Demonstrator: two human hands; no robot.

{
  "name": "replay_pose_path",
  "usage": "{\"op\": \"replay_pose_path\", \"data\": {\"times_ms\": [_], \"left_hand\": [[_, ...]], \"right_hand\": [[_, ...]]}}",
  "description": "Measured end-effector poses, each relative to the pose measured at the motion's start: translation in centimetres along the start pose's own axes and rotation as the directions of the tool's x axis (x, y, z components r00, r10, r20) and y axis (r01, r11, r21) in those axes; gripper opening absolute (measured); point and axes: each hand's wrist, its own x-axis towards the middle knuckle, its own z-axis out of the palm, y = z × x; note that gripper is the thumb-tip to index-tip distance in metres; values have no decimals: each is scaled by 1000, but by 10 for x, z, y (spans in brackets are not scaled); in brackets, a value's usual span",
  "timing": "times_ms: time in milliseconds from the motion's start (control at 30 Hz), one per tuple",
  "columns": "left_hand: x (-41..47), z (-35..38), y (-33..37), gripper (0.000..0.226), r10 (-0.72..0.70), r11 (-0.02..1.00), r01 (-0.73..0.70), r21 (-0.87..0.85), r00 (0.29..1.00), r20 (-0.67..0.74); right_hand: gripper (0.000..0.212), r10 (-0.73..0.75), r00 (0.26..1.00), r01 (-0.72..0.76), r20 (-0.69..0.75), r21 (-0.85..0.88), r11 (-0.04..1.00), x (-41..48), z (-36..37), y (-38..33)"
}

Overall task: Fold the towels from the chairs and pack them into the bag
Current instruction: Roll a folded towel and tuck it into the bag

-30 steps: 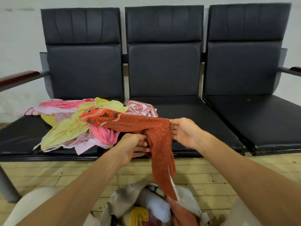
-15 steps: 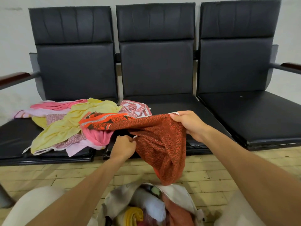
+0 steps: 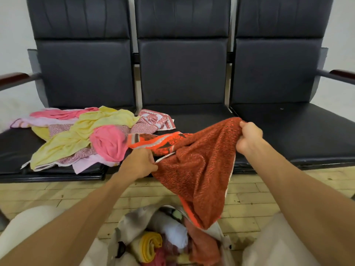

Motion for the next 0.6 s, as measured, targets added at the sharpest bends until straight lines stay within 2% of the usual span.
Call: {"op": "replay_pose_path", "data": {"times_ms": [100,200,267,367,533,600], "left_hand": [[-6,-6,-12,24,2,990,-22,139,990,143],[-9,-1,-9,11,29,997,-41,63,981,193],[-6,7,1,18,50,998,-44,-41,984,169],[4,22,14,21,95,994,-92,-60,994,60],[9,48,32,30,206,955,-186,230,977,-63],[10,49,39,28,207,948,-184,259,976,-68]], "right_hand": [[21,5,999,-9,-47,-77,997,6,-13,-4],[31,66,998,-66,-2,-178,982,8,-17,-1],[34,88,996,-79,25,-236,968,6,-16,-1],[31,96,992,-72,80,-262,962,-4,-11,-2],[31,129,977,-84,169,-248,965,-13,-5,0],[30,143,970,-93,198,-240,966,-15,-5,0]]}}
